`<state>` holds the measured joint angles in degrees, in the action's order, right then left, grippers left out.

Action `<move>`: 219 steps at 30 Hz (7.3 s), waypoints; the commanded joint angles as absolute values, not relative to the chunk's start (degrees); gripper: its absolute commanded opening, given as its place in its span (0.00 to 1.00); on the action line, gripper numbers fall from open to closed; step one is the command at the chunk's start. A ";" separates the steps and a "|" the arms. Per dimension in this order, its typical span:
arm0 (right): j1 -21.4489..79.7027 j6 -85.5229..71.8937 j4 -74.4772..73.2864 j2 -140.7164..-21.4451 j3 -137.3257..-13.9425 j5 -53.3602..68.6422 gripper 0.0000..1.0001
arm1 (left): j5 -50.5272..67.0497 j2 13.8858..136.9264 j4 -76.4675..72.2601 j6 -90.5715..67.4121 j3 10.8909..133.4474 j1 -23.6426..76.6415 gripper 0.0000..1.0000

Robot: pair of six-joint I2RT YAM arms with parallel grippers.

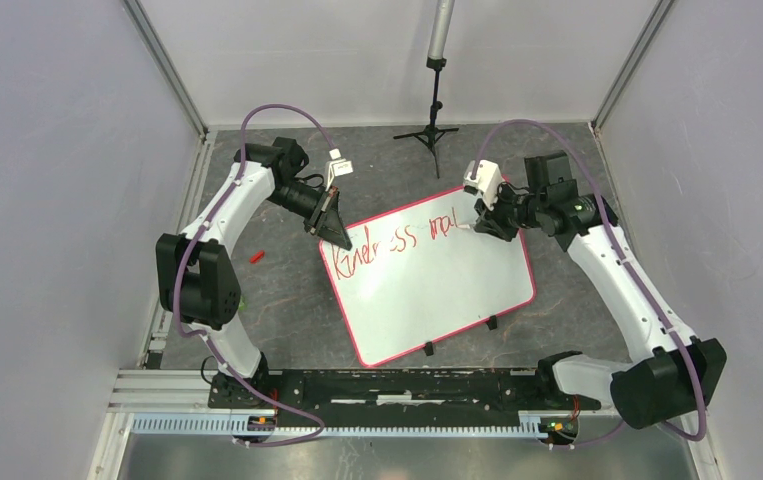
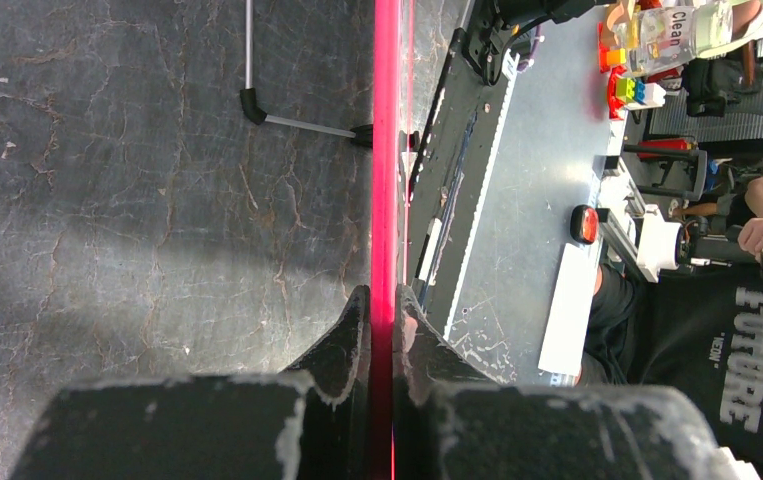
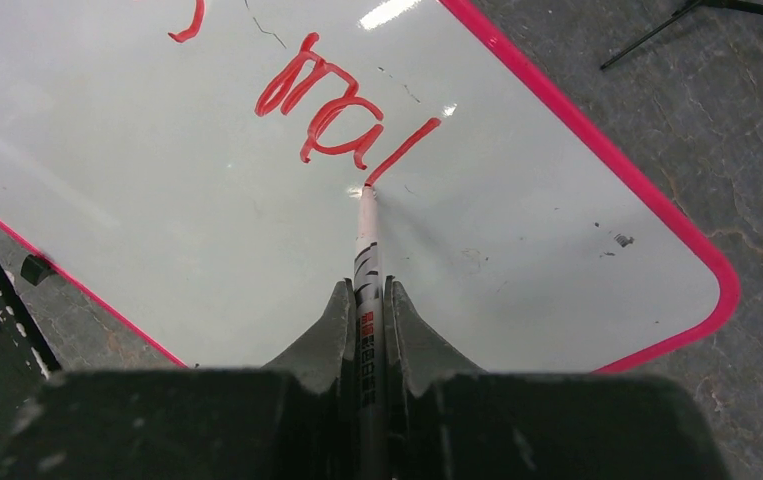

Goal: Write a sentence on the whiteboard

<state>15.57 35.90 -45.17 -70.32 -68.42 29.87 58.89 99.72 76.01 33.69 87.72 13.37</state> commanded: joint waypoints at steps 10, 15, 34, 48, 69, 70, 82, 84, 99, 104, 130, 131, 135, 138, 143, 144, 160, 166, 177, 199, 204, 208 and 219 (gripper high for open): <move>15.28 36.95 -45.07 -73.26 -78.50 28.21 0.00 | 51.32 98.61 73.30 33.49 86.75 14.50 0.02; 15.29 36.86 -44.38 -74.95 -79.22 28.30 0.00 | 51.16 98.72 73.36 33.49 86.76 14.50 0.02; 15.29 38.47 -45.32 -68.76 -68.91 26.76 0.00 | 51.51 98.37 73.32 33.59 86.43 14.50 0.02; 15.29 37.01 -46.34 -72.13 -77.50 28.97 0.00 | 51.59 97.74 73.31 33.58 86.13 14.50 0.02; 16.94 36.12 -44.26 -75.04 -75.88 31.40 0.00 | 51.26 98.61 73.34 33.62 86.43 14.55 0.02; 17.00 36.17 -44.05 -75.13 -75.77 31.14 0.00 | 51.22 98.53 73.32 33.57 86.40 14.50 0.02; 16.10 37.64 -43.71 -74.19 -73.73 27.82 0.00 | 50.76 98.65 73.30 33.49 86.33 14.50 0.02; 15.14 38.03 -44.22 -74.06 -73.98 27.78 0.00 | 50.71 98.75 73.36 33.49 86.40 14.50 0.02; 13.36 38.34 -46.32 -72.62 -75.89 29.39 0.00 | 51.04 98.83 73.30 33.06 86.77 14.50 0.02; 13.29 37.97 -46.71 -71.77 -77.05 30.68 0.00 | 50.86 98.23 72.57 32.50 86.66 14.50 0.02; 6.93 40.25 -48.63 -72.10 -76.05 40.63 0.00 | 56.62 97.37 59.86 21.77 86.22 14.55 0.48; 6.93 40.25 -47.91 -71.64 -74.95 40.52 0.00 | 56.97 97.38 59.86 21.83 86.16 14.50 0.47; 6.90 40.08 -46.56 -70.59 -72.83 40.69 0.00 | 57.48 97.52 59.87 22.19 85.79 14.50 0.42; 6.98 40.43 -46.64 -70.32 -72.26 40.61 0.00 | 57.52 97.49 59.86 22.17 85.83 14.58 0.37; 6.93 39.72 -44.89 -70.49 -70.85 39.10 0.00 | 57.52 97.30 59.92 22.45 85.39 14.59 0.32; 7.01 39.26 -44.38 -70.49 -70.77 38.90 0.00 | 57.49 97.22 59.88 22.42 85.24 14.59 0.31; 8.14 37.90 -42.99 -72.47 -71.81 38.46 0.00 | 57.11 96.72 59.86 22.76 84.80 14.59 0.10; 8.35 38.15 -43.16 -73.04 -71.82 36.47 0.00 | 56.71 96.62 59.86 22.93 84.86 14.59 0.05; 8.28 39.31 -43.94 -73.61 -73.09 31.52 0.00 | 56.60 96.73 59.85 22.93 85.01 14.58 0.02; 11.66 38.58 -43.55 -74.37 -74.26 32.24 0.00 | 56.34 96.18 59.85 23.15 84.57 14.59 0.03; 11.71 39.15 -44.03 -73.20 -72.35 31.43 0.00 | 56.25 96.28 59.89 23.06 84.65 14.59 0.02; 11.67 39.98 -44.40 -72.05 -70.52 30.12 0.00 | 56.16 96.30 59.86 23.19 84.68 14.59 0.02; 9.84 41.72 -46.11 -71.12 -70.23 28.04 0.00 | 55.82 95.76 59.88 23.16 84.51 14.59 0.02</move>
